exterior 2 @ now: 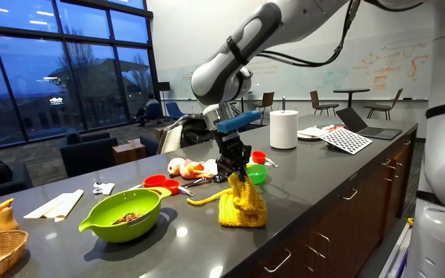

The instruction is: Use the yellow cloth to wipe the counter.

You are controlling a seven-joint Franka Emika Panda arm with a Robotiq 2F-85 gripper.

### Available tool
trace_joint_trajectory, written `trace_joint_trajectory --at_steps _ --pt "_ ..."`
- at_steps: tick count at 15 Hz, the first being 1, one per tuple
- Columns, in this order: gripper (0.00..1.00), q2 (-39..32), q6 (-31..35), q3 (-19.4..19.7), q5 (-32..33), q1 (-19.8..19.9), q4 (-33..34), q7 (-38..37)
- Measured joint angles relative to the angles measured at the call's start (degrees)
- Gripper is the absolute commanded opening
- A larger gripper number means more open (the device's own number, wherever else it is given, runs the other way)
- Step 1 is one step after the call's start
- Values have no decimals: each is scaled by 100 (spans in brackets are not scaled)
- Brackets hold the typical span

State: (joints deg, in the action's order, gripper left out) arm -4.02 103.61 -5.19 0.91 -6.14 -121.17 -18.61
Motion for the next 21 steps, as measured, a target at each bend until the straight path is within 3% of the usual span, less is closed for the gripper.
trace_joint_trajectory --at_steps 3,11,21 --pt "1 -169 385 36 -145 11 -220 9" --pt "1 -804 2326 -3 -123 -104 -692 374" --pt "1 -1230 3100 -507 -90 -503 -180 1268"
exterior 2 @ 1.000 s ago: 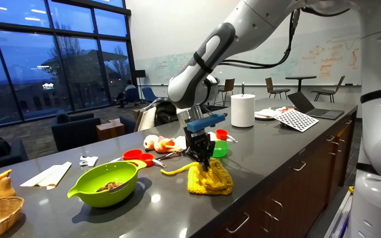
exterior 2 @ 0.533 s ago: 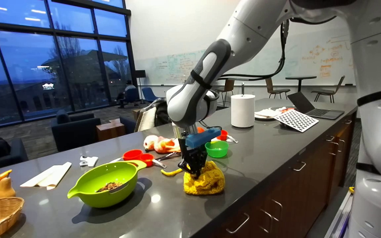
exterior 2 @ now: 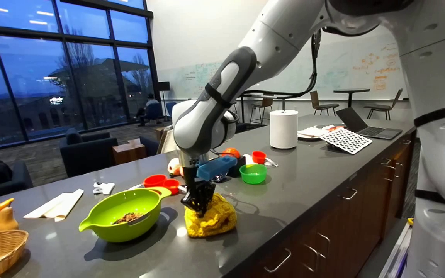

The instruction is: Use the yellow cloth to wipe the counter.

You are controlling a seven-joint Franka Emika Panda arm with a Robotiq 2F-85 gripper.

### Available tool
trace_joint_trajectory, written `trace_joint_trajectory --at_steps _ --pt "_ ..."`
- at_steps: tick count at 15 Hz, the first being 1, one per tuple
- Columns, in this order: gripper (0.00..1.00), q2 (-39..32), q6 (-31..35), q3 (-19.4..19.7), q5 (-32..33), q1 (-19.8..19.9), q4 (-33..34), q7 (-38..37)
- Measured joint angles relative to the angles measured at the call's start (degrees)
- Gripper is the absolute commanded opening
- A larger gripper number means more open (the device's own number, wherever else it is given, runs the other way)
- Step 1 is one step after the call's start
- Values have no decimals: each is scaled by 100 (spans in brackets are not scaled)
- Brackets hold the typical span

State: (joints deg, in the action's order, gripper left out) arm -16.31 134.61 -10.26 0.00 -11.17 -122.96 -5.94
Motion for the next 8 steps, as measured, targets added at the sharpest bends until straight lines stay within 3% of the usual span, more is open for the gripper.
trace_joint_trajectory --at_steps 8 --pt "1 -819 -184 -702 -711 -204 1076 1060"
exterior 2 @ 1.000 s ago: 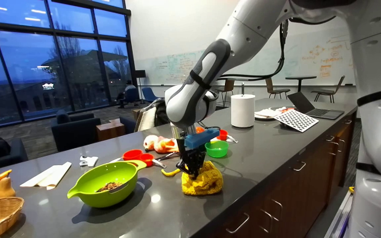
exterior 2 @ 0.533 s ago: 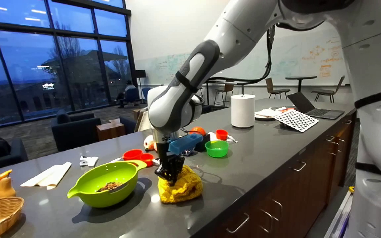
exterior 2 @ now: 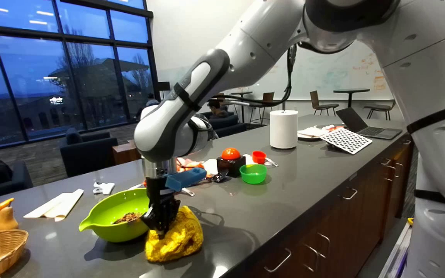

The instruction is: Use the yellow cloth to wipe the counter.

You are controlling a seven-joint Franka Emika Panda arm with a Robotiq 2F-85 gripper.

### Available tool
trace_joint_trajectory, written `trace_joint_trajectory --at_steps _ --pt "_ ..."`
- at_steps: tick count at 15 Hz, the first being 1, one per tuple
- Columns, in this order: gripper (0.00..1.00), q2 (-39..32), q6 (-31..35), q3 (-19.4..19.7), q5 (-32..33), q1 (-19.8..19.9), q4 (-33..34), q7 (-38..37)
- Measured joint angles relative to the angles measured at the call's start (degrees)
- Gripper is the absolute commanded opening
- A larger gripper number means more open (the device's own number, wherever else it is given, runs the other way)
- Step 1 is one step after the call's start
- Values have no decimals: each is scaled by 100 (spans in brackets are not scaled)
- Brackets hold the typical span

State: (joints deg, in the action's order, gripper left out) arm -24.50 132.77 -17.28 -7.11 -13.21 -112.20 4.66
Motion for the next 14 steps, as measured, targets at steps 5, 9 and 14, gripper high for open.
trace_joint_trajectory --at_steps 5,9,14 --pt "1 -431 -449 -174 -36 -172 646 265" --pt "1 -644 -716 -148 77 -296 1010 273" --pt "1 -871 -1028 -29 499 -483 1474 271"
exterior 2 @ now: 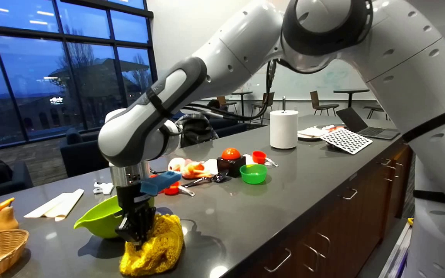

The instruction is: Use the yellow cloth to wipe the counter.

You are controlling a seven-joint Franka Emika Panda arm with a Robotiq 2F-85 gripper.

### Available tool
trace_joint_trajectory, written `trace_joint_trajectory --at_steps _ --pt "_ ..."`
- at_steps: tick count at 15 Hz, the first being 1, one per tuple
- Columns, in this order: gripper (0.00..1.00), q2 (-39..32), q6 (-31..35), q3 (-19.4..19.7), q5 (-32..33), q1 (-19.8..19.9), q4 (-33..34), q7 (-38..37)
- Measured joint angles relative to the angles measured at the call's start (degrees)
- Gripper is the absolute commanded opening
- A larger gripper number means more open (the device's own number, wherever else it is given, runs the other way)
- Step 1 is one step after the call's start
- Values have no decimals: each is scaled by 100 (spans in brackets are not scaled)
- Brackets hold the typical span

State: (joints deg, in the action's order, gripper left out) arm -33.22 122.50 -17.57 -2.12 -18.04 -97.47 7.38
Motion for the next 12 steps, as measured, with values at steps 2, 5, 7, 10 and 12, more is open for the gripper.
trace_joint_trajectory --at_steps 2,5,7,10,12 --pt "1 -101 -111 42 111 -50 195 0" --pt "1 -205 -283 109 169 -87 407 -14" --pt "1 -247 -397 170 201 -92 520 -43" --pt "1 -264 -541 335 241 -89 636 -181" --pt "1 -232 -640 463 294 -82 682 -304"
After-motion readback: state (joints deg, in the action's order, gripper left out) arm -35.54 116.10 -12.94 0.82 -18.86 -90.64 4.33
